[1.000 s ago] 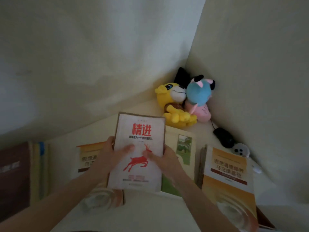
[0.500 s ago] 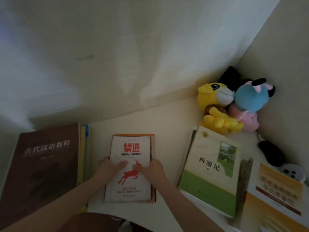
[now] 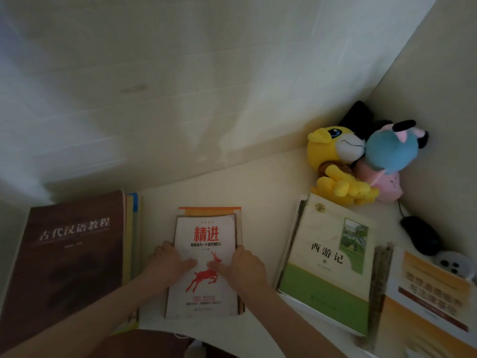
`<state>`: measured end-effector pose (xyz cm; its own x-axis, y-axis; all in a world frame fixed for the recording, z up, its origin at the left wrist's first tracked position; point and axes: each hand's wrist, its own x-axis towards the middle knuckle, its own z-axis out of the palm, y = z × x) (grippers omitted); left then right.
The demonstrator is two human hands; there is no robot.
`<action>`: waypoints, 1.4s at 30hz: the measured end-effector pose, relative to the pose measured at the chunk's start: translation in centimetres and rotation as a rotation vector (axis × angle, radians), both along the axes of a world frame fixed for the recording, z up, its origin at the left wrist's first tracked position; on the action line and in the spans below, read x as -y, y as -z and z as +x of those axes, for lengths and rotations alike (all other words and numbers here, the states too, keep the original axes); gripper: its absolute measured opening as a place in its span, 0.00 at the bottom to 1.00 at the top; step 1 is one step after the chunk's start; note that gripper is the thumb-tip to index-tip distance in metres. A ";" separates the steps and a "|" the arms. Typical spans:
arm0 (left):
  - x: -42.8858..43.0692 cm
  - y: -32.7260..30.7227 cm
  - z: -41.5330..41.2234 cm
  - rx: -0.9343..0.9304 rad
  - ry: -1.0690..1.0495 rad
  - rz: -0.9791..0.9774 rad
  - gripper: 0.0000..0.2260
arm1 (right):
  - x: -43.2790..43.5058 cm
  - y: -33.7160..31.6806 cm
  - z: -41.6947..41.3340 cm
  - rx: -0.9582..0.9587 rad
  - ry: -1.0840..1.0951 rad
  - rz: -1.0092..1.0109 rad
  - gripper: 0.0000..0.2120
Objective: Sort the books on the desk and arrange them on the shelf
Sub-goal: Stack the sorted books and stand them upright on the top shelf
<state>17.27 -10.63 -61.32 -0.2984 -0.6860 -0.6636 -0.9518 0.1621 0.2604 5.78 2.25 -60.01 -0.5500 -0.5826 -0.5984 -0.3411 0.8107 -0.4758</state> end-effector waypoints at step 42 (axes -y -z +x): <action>0.3 -0.6 -1.4 -0.479 -0.451 0.320 0.16 | -0.5 11.2 -2.1 0.722 0.546 -0.149 0.62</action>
